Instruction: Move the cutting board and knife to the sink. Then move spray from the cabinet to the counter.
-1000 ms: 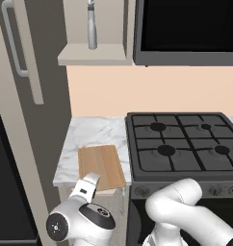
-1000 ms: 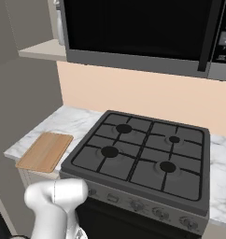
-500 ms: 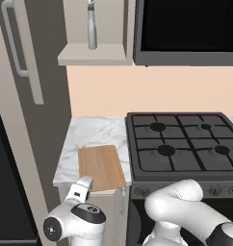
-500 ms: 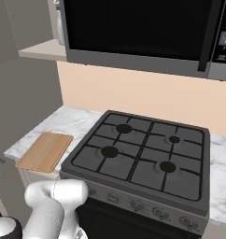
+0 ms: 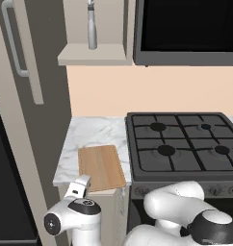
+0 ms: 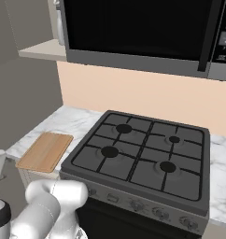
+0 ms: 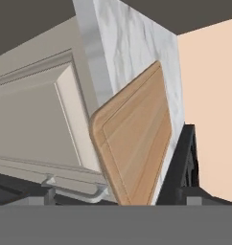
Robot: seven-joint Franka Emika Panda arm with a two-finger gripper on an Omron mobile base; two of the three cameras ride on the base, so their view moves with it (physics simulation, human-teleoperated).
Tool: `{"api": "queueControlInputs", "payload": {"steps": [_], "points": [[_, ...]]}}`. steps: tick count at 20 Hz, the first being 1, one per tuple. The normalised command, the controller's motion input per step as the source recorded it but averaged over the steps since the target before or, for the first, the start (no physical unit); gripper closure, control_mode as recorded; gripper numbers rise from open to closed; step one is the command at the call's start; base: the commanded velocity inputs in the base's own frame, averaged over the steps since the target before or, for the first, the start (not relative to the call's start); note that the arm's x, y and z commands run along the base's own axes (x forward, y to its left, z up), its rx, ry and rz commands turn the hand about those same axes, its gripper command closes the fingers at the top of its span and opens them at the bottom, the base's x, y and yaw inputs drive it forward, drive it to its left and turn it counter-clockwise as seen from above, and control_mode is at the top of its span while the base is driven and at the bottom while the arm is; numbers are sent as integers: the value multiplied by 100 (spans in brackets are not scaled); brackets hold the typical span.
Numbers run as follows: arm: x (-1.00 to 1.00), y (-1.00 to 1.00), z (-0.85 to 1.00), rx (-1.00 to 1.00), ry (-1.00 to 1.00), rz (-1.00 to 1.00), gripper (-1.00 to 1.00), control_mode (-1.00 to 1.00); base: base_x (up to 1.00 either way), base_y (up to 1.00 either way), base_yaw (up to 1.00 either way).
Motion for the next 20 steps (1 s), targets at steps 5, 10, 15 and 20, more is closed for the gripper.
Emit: {"api": "queueControlInputs", "payload": {"steps": [5,10,15,20], "points": [[30,0,-23,0,-1,0,-100,-100,0,0,0],[16,0,-25,0,-1,0,-100,-100,0,0,0],[14,0,-15,0,-2,0,-100,-100,0,0,0],[7,0,-1,0,-3,0,-100,-100,0,0,0]]}}
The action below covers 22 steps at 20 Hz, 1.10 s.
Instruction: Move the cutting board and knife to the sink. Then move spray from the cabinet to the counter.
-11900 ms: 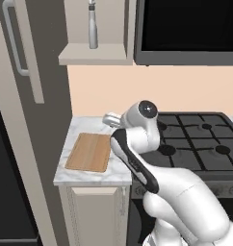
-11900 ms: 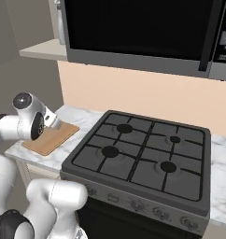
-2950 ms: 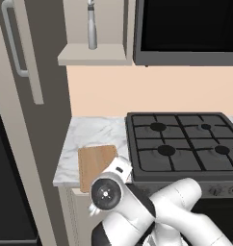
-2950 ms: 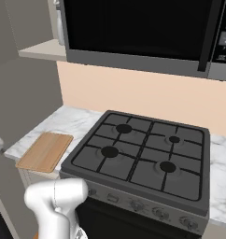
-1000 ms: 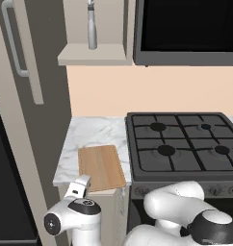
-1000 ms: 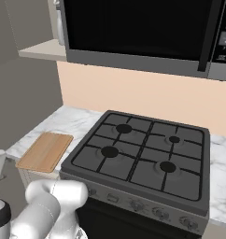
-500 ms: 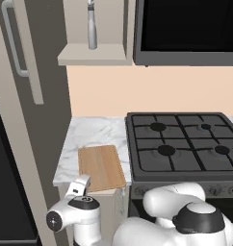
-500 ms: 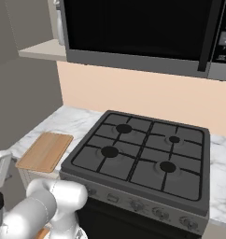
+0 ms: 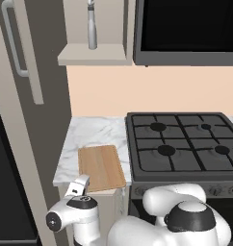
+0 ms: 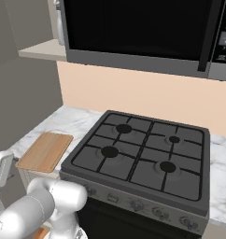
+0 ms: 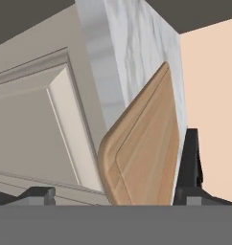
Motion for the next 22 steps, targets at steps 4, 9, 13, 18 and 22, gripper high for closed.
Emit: {"api": "queueControlInputs", "payload": {"steps": [4,9,13,18,22], "points": [[4,0,-2,0,-1,0,-100,-100,0,0,0],[12,0,-1,0,-1,0,-100,-100,0,0,0],[20,0,-4,0,0,0,-100,-100,0,0,0],[16,0,-10,0,0,0,-100,-100,0,0,0],[11,0,-16,0,0,0,-100,-100,0,0,0]]}}
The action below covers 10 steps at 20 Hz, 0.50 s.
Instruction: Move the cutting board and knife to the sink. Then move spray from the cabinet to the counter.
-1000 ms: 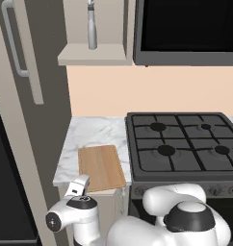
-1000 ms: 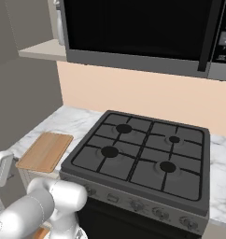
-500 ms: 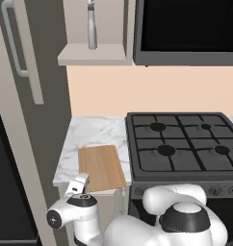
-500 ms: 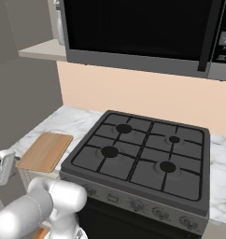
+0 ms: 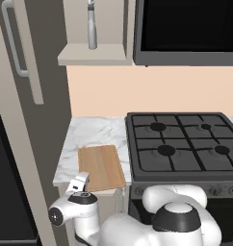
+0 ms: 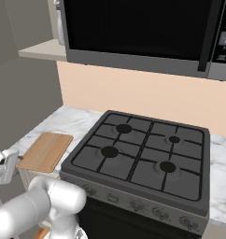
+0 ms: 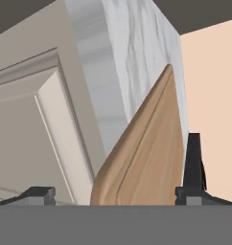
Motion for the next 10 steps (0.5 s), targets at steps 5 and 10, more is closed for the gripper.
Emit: {"api": "queueControlInputs", "payload": {"steps": [5,10], "points": [[13,0,-14,0,0,0,-100,-100,0,0,0],[12,0,-6,0,0,0,100,-100,0,0,0]]}}
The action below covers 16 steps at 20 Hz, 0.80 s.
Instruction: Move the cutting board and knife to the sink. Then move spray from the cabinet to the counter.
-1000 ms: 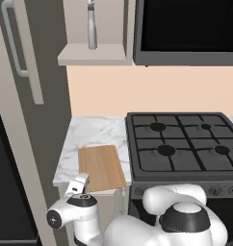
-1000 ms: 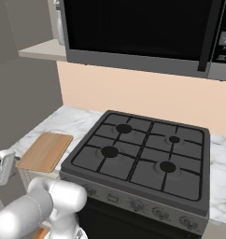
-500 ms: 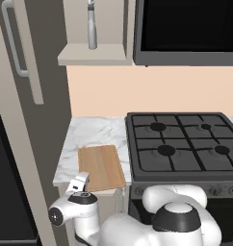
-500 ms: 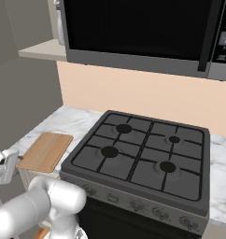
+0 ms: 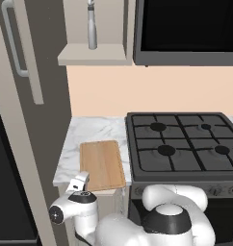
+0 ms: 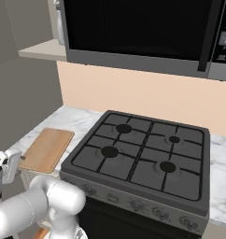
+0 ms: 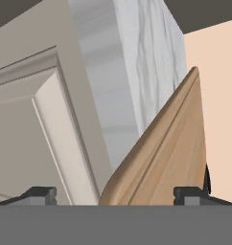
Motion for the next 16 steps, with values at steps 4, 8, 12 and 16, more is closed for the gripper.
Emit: {"api": "queueControlInputs", "payload": {"steps": [4,8,12,16], "points": [[1,0,0,0,-2,0,100,-100,0,0,0],[0,0,0,0,-1,0,100,-100,0,0,0],[0,0,0,0,0,0,100,-100,0,0,0],[0,-2,1,0,-2,0,100,-100,0,0,0]]}}
